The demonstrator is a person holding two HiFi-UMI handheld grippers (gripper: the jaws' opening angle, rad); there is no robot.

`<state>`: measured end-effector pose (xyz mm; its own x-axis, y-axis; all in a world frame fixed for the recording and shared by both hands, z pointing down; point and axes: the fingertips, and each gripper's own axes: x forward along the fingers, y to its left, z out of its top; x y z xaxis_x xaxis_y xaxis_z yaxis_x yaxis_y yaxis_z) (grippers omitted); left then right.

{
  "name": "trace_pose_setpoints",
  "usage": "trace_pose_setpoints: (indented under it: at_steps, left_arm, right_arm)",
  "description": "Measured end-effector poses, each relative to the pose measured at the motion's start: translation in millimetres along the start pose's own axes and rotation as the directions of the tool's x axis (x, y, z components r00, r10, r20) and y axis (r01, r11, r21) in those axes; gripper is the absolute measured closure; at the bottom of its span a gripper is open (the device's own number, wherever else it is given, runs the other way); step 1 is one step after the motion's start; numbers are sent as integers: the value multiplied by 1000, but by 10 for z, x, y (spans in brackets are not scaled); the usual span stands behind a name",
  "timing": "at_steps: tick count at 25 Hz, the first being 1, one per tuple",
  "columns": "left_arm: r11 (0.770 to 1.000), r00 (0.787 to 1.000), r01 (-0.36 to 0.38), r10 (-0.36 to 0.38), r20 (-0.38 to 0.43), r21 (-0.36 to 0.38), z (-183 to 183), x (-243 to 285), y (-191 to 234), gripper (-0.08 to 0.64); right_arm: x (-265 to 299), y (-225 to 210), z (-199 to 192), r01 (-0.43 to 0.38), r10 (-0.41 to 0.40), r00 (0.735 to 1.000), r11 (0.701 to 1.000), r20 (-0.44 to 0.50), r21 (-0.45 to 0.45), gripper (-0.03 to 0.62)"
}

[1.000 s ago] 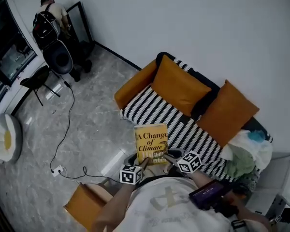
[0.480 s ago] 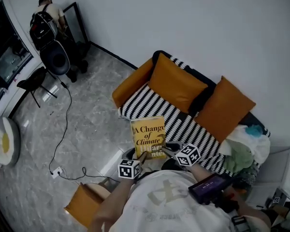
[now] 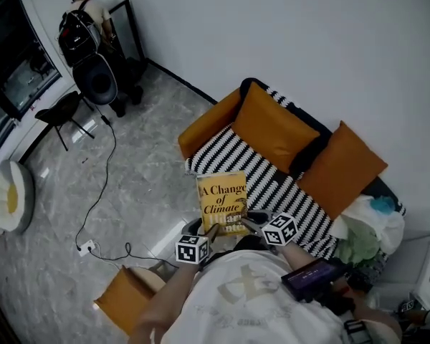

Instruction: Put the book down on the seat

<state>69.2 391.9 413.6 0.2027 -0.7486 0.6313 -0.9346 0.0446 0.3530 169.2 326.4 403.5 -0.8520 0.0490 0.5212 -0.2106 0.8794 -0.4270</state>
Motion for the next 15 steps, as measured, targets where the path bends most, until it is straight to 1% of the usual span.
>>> trace_pose_setpoints:
  at_steps: [3,7,15]
  left_arm:
    - [999,1000,-26,27,9,-28,66,-102,199,298]
    - [996,998,-61,62,22,-64,-15,-99,287,301]
    - [986,990,-142,143,-1,-89,89,-18,608,313]
  right_arm:
    - [202,57,146,-28,27,999,1000,-16,-10,495]
    - [331,36,142,-72,71,997,997,-36,-36,497]
    - [735,-145,290,-153,151,986,988,-66,-31,497]
